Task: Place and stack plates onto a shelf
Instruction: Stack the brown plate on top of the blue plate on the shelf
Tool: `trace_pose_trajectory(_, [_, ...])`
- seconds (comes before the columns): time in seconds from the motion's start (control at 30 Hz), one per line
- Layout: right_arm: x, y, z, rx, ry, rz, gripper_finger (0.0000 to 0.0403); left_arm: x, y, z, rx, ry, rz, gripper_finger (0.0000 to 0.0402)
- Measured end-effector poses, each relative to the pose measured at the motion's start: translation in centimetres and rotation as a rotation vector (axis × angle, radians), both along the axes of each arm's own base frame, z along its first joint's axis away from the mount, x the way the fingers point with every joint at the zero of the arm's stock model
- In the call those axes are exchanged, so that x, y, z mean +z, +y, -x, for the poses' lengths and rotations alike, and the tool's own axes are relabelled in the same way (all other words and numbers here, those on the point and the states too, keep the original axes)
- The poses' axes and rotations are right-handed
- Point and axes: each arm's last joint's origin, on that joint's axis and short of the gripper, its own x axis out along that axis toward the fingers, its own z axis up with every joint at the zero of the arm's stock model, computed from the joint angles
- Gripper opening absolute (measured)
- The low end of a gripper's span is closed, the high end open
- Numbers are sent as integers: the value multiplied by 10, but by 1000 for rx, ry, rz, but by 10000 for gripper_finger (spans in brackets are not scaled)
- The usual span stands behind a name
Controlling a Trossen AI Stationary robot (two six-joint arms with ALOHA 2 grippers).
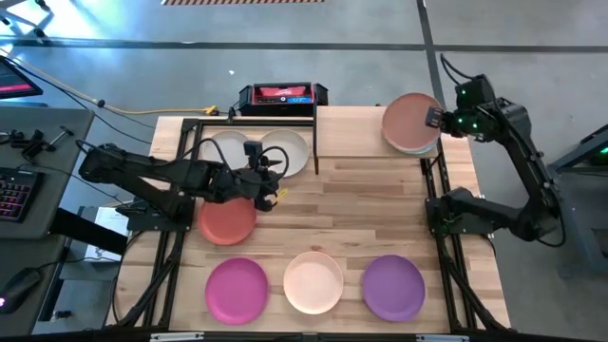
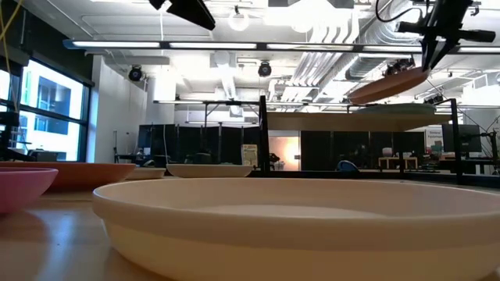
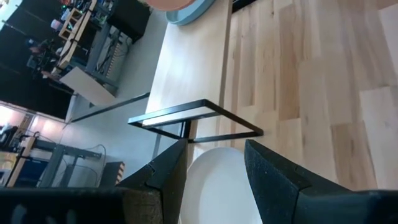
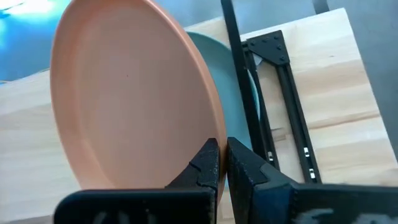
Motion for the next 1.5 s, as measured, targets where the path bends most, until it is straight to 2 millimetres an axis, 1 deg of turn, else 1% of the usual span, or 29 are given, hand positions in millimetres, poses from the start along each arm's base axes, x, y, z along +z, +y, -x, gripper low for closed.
trace_pose_trajectory(0.2, [-2,-8,-2,-13,-1,-7,0,0,2,0,9,0,0,149])
trace_pose_trajectory(0.47, [-5,-13,-4,-45,17,-22,0,0,2,0,12,-6,6,149])
trace_pose_trajectory(0.87, [-5,-11,-6,-90,3,-35,0,0,2,0,12,-6,7,149])
trace_pose_trajectory(1.2, [-7,-7,-13,-106,41,-35,0,0,2,0,13,-7,7,149])
trace_pose_trajectory(1.37, [-9,-4,-16,-148,87,-49,0,0,2,0,13,-7,7,149])
trace_pose_trajectory(1.5, [-9,-4,-18,-142,81,-45,0,0,2,0,13,-7,8,149])
